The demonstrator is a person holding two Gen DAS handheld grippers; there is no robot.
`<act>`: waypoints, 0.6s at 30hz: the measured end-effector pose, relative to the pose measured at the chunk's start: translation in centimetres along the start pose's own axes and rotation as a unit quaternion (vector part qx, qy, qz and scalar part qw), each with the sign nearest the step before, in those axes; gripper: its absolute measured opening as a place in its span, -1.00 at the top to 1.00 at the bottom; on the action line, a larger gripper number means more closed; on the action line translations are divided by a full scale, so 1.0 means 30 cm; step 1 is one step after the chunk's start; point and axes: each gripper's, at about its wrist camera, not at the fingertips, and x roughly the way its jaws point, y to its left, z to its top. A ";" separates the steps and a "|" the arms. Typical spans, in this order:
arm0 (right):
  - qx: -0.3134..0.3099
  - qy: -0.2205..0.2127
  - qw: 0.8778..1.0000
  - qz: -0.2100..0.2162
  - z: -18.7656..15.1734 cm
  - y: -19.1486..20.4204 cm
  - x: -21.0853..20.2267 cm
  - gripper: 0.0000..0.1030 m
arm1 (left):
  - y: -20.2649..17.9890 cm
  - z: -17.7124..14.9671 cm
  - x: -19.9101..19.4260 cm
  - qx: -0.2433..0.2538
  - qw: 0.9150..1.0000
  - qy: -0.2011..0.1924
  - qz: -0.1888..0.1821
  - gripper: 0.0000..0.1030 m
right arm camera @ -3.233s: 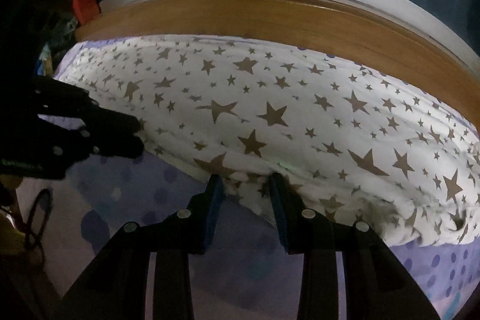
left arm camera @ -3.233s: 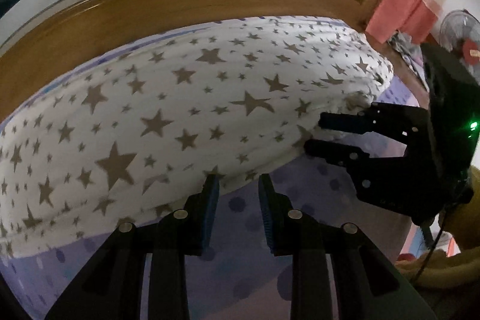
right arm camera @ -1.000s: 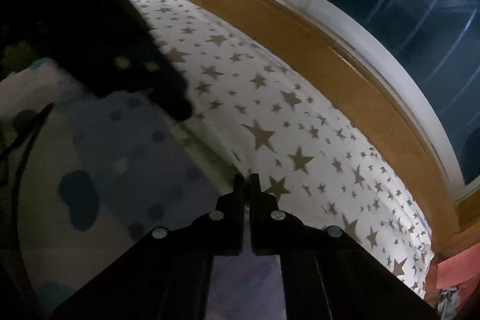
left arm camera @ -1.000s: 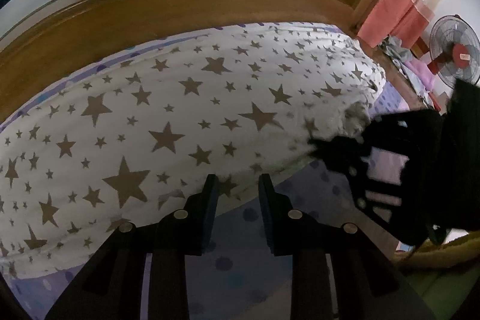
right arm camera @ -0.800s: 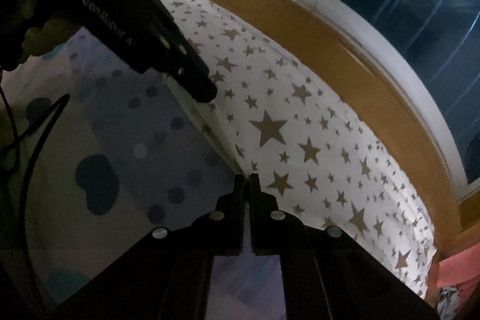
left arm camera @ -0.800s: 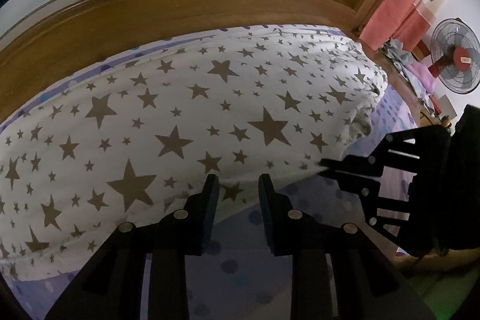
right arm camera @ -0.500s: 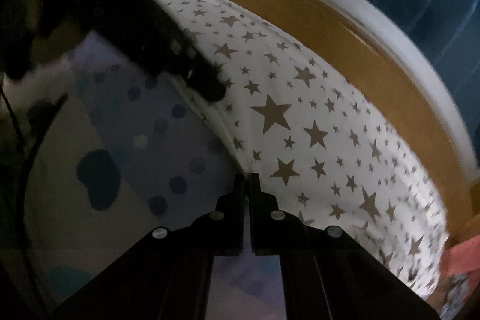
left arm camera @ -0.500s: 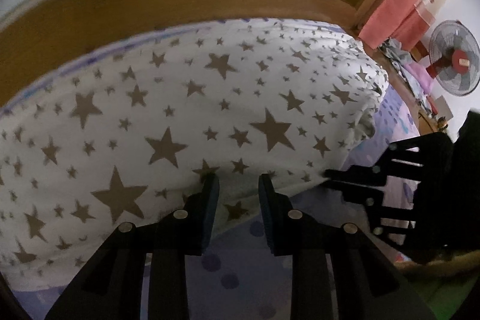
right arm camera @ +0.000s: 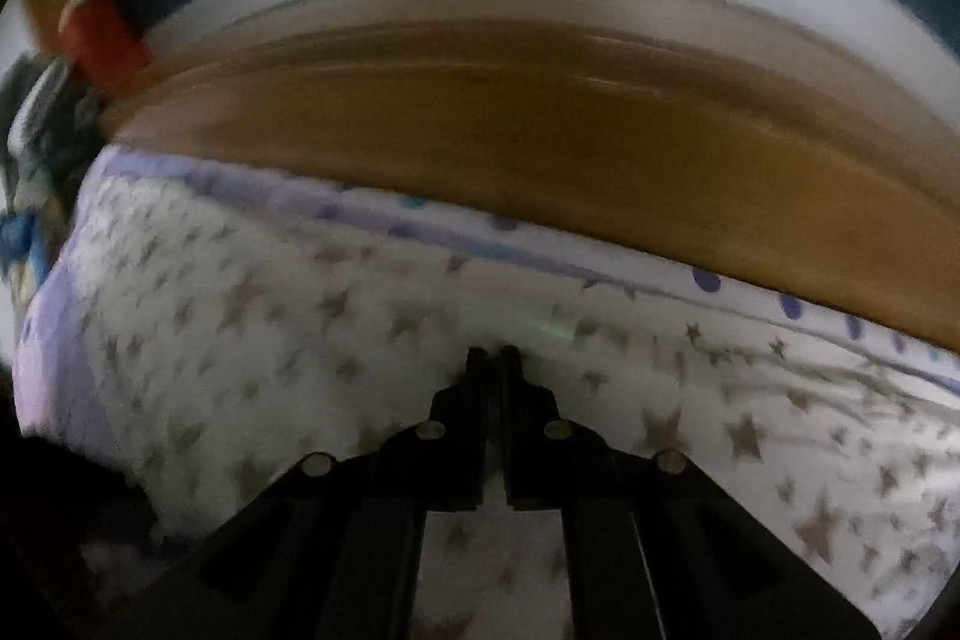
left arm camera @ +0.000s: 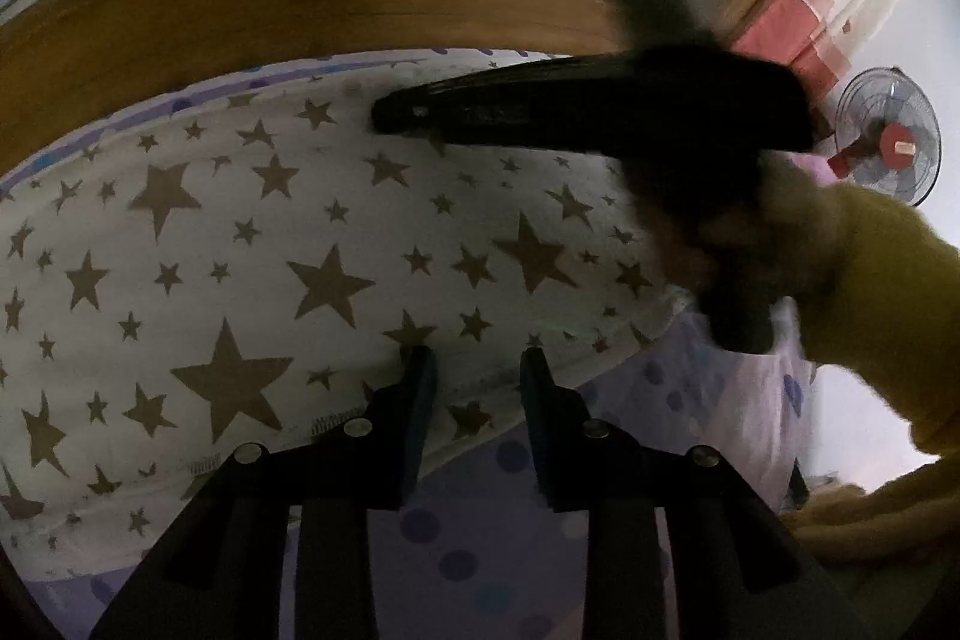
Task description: Organize soft objects
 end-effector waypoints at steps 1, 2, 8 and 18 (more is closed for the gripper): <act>0.014 -0.014 1.000 0.001 0.004 -0.011 0.004 0.95 | 0.007 0.000 -0.001 -0.005 1.000 -0.001 -0.006 0.44; 0.028 -0.021 0.999 0.000 0.015 -0.020 0.012 0.95 | 0.014 0.001 -0.001 -0.010 1.000 -0.001 -0.014 0.44; 0.063 -0.073 0.995 -0.036 0.018 -0.019 -0.024 0.94 | 0.020 0.011 -0.005 -0.006 1.000 0.008 -0.022 0.44; 0.077 -0.079 0.992 -0.067 -0.212 -0.107 -0.378 0.86 | 0.031 0.039 -0.095 -0.001 1.000 -0.012 0.006 0.44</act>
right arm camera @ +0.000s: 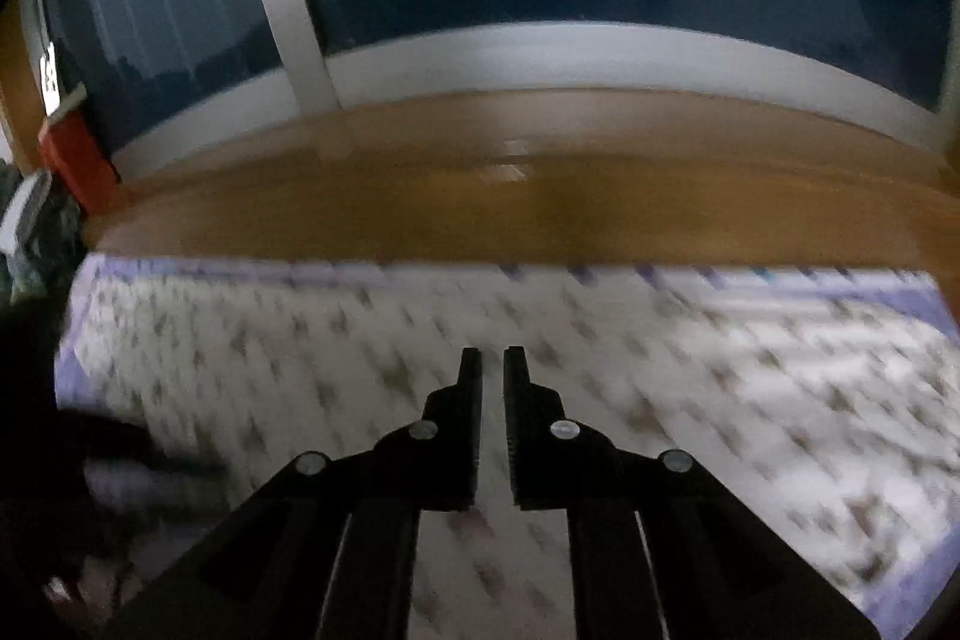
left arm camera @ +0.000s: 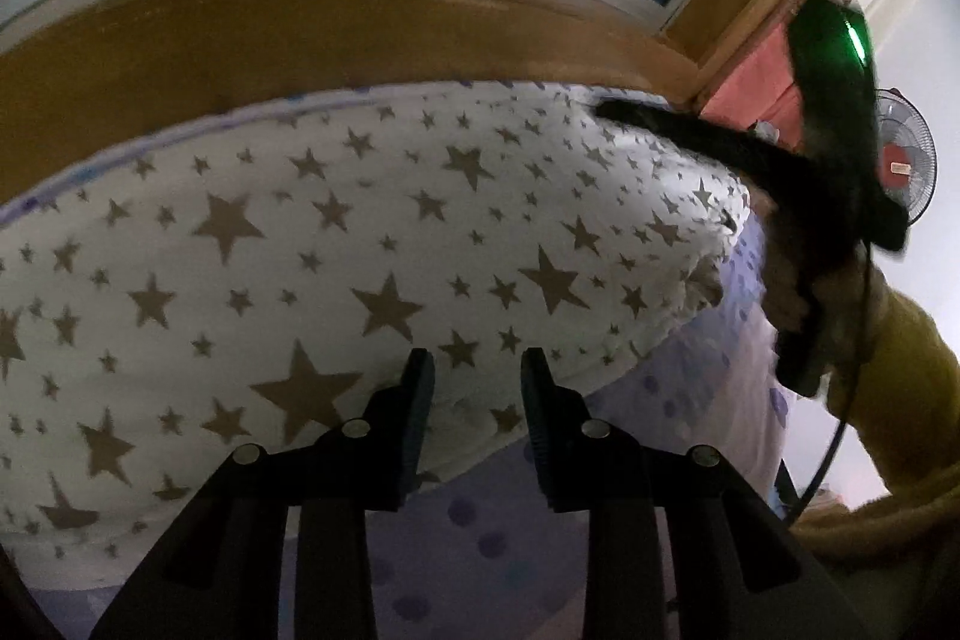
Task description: Organize soft objects
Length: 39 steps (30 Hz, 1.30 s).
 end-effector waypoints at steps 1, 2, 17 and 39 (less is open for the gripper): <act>0.000 0.011 1.000 -0.012 -0.036 -0.025 -0.034 0.86 | -0.006 0.006 -0.004 0.003 1.000 -0.002 0.000 0.44; 0.001 0.016 1.000 -0.021 -0.062 -0.056 -0.068 0.86 | -0.013 0.014 -0.005 0.007 1.000 -0.003 0.002 0.44; -0.075 0.072 0.994 0.012 0.063 -0.403 -0.095 0.42 | -0.340 0.162 0.145 0.019 0.999 -0.003 0.042 0.44; -0.244 0.079 0.957 0.135 0.153 -0.415 0.321 0.89 | -0.443 0.106 0.349 -0.119 0.984 0.006 0.132 0.42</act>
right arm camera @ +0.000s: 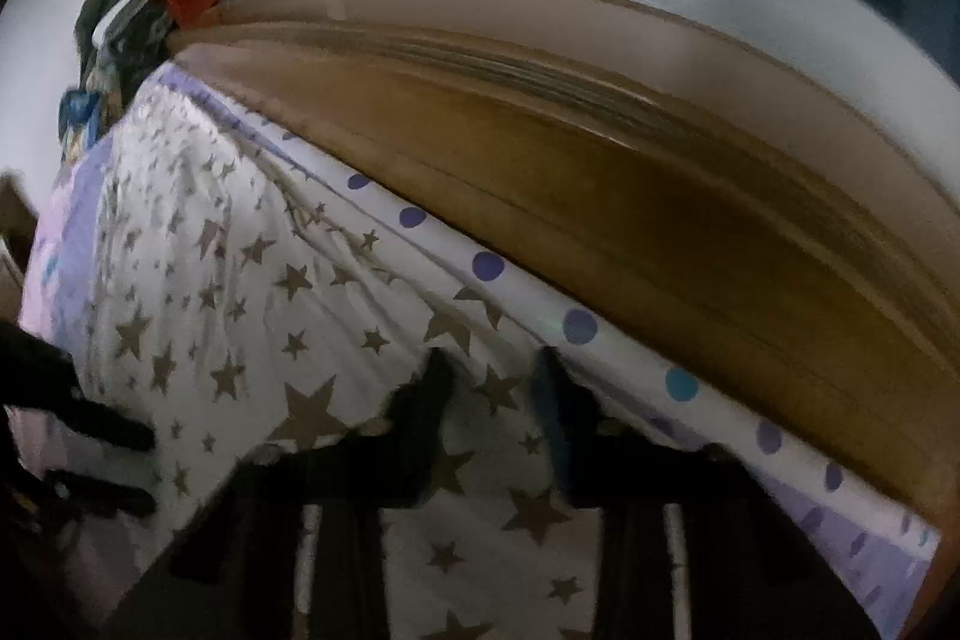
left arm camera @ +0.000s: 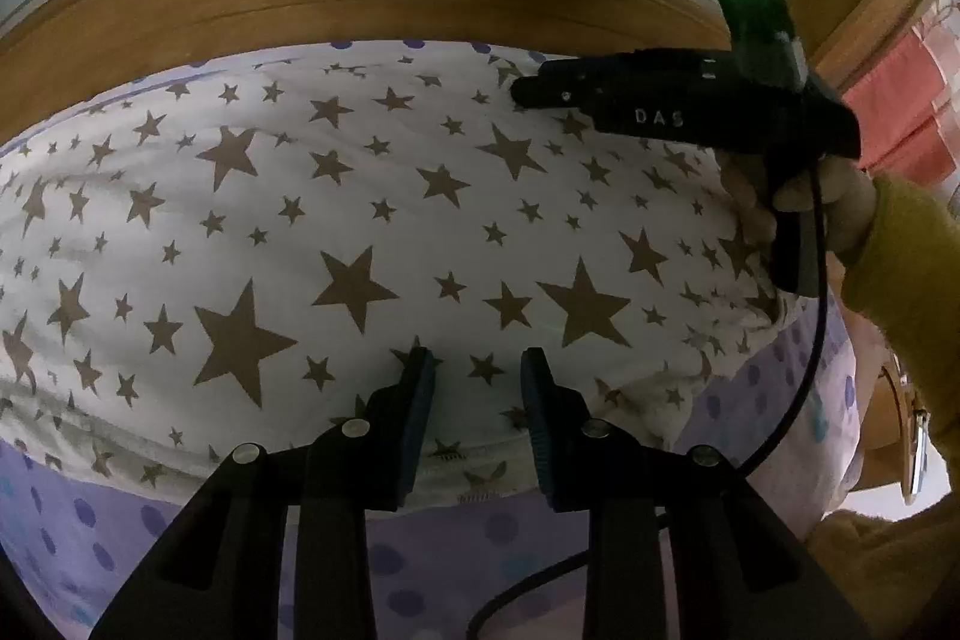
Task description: Organize soft objects
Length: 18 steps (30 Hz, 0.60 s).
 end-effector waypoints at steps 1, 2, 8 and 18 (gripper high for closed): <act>-0.015 -0.002 1.000 -0.008 -0.004 0.017 -0.009 0.93 | -0.001 -0.002 -0.001 0.000 1.000 -0.001 0.001 0.42; -0.026 -0.009 0.999 -0.020 -0.008 0.031 -0.020 0.94 | -0.002 -0.002 -0.002 0.002 1.000 -0.002 0.003 0.42; -0.026 -0.062 0.989 -0.129 0.004 0.021 -0.057 0.98 | -0.015 0.004 -0.002 0.021 1.000 0.005 0.008 0.38; 0.038 -0.069 0.996 -0.049 -0.032 -0.012 -0.126 0.95 | -0.032 0.010 0.011 0.034 0.999 0.001 0.014 0.33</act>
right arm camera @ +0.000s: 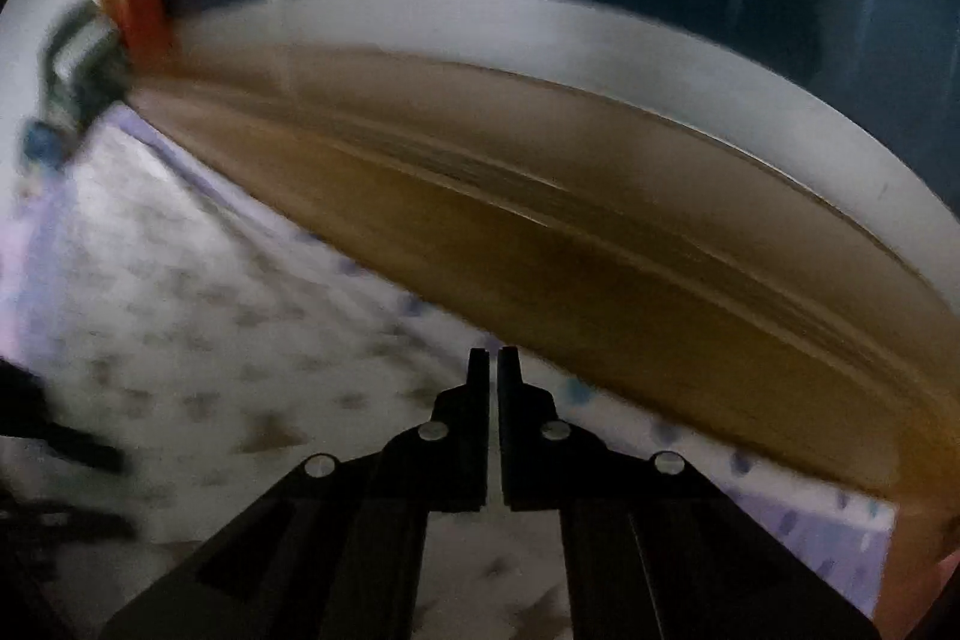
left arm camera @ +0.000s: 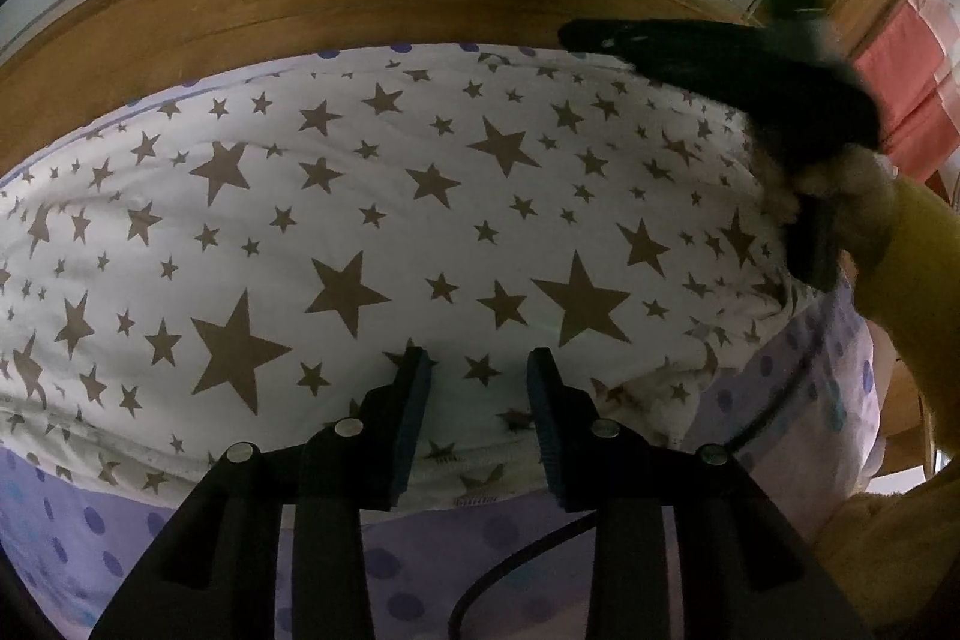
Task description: Organize soft objects
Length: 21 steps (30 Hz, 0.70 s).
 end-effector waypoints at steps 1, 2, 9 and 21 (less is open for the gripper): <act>-0.002 0.002 1.000 0.024 -0.007 0.015 -0.020 0.95 | -0.002 0.002 0.004 -0.001 1.000 -0.001 -0.001 0.33; -0.010 0.006 0.999 0.046 -0.021 0.039 -0.032 0.95 | 0.000 -0.001 0.000 0.000 1.000 -0.001 -0.001 0.33; 0.017 0.054 0.998 0.009 -0.084 0.023 0.089 0.95 | 0.009 -0.001 0.002 0.007 1.000 -0.001 -0.018 0.23; 0.108 -0.020 0.981 -0.158 -0.129 0.030 -0.195 -0.23 | 0.045 0.016 -0.050 -0.004 0.998 -0.005 -0.070 0.22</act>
